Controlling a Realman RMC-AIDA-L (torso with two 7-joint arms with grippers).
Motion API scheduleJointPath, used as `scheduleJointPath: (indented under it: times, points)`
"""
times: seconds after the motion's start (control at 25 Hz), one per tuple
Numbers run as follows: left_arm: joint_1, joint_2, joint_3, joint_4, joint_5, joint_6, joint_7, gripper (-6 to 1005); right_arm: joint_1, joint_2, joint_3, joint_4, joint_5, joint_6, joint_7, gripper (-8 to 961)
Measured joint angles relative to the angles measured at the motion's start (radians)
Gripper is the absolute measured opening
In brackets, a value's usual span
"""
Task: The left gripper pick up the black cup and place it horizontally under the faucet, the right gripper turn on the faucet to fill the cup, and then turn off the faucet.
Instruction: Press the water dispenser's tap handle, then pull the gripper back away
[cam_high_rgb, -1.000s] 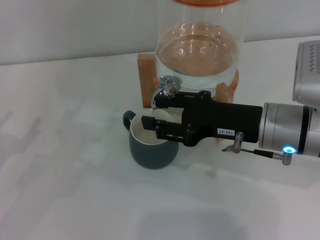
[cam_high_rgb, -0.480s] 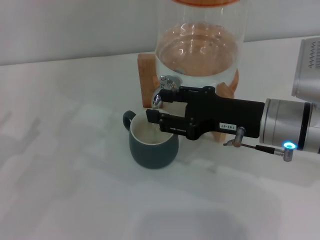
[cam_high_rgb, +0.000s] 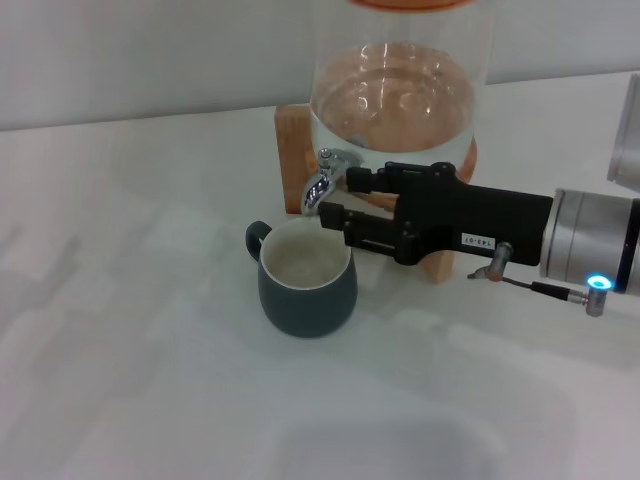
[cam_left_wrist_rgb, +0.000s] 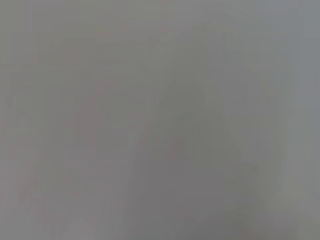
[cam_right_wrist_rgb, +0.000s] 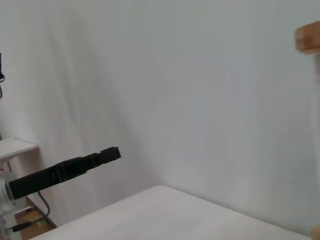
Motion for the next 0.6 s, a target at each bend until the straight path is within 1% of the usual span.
scheduleJointPath:
  times: [0.6]
  points:
    - [0.001, 0.0, 0.0, 0.005, 0.0, 0.0, 0.0, 879, -0.012, -0.002, 0.044, 0.005, 0.001, 0.01, 0.0, 590]
